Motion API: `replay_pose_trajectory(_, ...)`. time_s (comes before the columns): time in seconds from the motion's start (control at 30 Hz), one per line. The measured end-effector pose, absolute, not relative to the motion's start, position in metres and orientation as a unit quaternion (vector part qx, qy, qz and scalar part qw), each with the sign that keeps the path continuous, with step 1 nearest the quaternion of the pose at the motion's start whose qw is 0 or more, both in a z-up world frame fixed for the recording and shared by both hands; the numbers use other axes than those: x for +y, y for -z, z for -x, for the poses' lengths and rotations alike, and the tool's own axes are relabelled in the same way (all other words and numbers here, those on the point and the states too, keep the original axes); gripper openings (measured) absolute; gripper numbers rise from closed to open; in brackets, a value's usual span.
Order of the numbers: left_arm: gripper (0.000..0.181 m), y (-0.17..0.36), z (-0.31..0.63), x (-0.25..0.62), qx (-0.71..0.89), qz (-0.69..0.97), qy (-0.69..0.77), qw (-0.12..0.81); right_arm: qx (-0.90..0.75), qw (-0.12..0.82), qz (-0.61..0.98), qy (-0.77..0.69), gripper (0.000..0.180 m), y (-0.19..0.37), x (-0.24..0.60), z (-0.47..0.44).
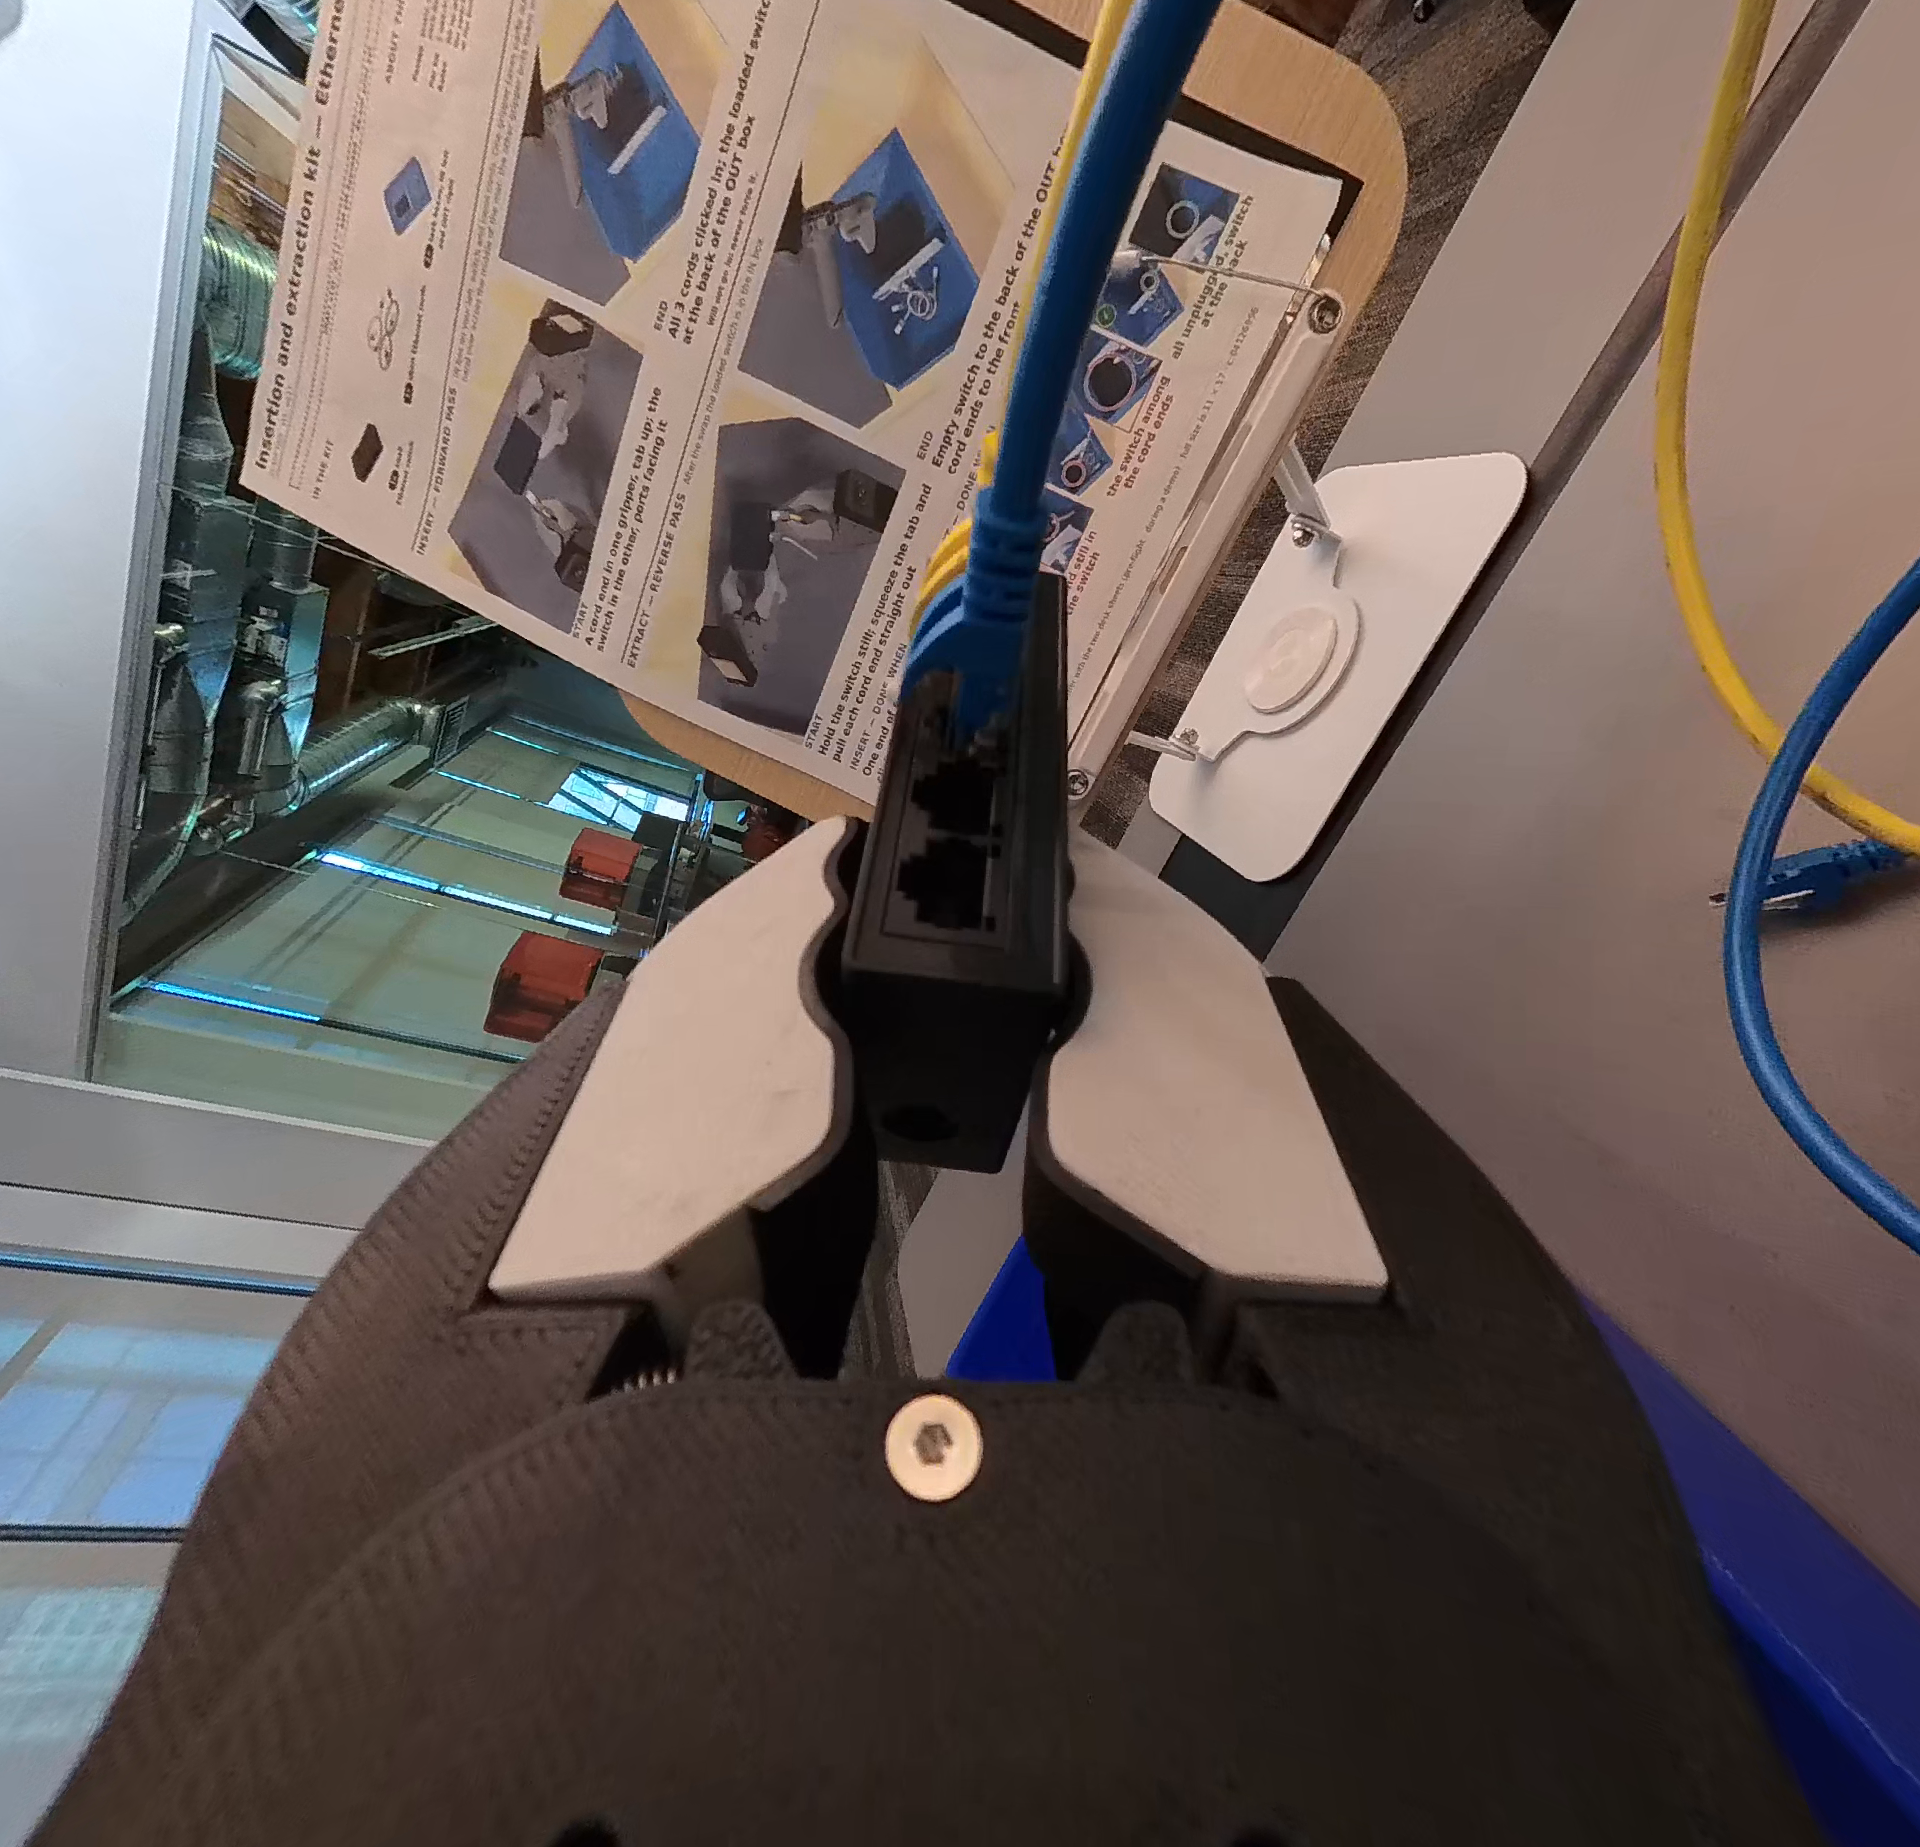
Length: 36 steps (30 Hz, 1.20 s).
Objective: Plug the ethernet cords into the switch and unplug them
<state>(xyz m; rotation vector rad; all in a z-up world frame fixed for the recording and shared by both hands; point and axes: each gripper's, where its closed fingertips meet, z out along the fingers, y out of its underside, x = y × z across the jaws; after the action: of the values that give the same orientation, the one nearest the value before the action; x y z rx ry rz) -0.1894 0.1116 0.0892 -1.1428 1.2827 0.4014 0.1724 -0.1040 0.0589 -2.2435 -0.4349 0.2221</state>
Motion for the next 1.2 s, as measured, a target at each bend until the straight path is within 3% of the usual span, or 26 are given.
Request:
replay_pose_trajectory(0.2, 0.03, -0.088, 0.189, 0.112, 0.563, 0.501, -0.176, 0.633, -0.224, 0.249, 0.934, -0.129, 0.015, 0.042, -0.144, -0.145)
replay_pose_trajectory(0.27, 0.03, -0.088, 0.189, 0.112, 0.563, 0.501, -0.176, 0.633, -0.237, 0.219, 0.935, -0.146, 0.024, 0.061, -0.158, -0.134)
replay_pose_trajectory(0.37, 0.03, -0.087, 0.189, 0.112, 0.564, 0.502, -0.176, 0.631, -0.253, 0.224, 0.923, -0.182, 0.042, 0.067, -0.174, -0.118)
replay_pose_trajectory(0.47, 0.03, -0.086, 0.189, 0.113, 0.565, 0.502, -0.177, 0.63, -0.294, 0.245, 0.915, -0.128, 0.059, 0.068, -0.189, -0.123)
replay_pose_trajectory(0.63, 0.03, -0.086, 0.187, 0.112, 0.566, 0.501, -0.177, 0.63, -0.375, 0.205, 0.904, 0.013, 0.066, 0.095, -0.225, -0.139)
replay_pose_trajectory(0.73, 0.03, -0.086, 0.187, 0.111, 0.565, 0.501, -0.178, 0.631, -0.439, 0.173, 0.871, 0.136, 0.055, 0.115, -0.238, -0.15)
replay_pose_trajectory(0.77, 0.03, -0.086, 0.187, 0.111, 0.566, 0.501, -0.178, 0.631, -0.446, 0.171, 0.862, 0.171, 0.045, 0.119, -0.237, -0.154)
replay_pose_trajectory(0.8, 0.03, -0.086, 0.187, 0.111, 0.566, 0.501, -0.178, 0.63, -0.449, 0.173, 0.854, 0.197, 0.017, 0.121, -0.236, -0.158)
replay_pose_trajectory(0.83, 0.03, -0.085, 0.187, 0.111, 0.567, 0.501, -0.179, 0.629, -0.453, 0.177, 0.85, 0.201, 0.014, 0.122, -0.235, -0.156)
replay_pose_trajectory(1.07, 0.03, -0.084, 0.184, 0.109, 0.57, 0.498, -0.181, 0.628, -0.385, 0.228, 0.89, 0.08, 0.014, 0.093, -0.215, -0.14)
replay_pose_trajectory(1.2, 0.03, -0.084, 0.182, 0.107, 0.572, 0.495, -0.183, 0.628, -0.328, 0.168, 0.929, -0.043, 0.014, 0.101, -0.211, -0.132)
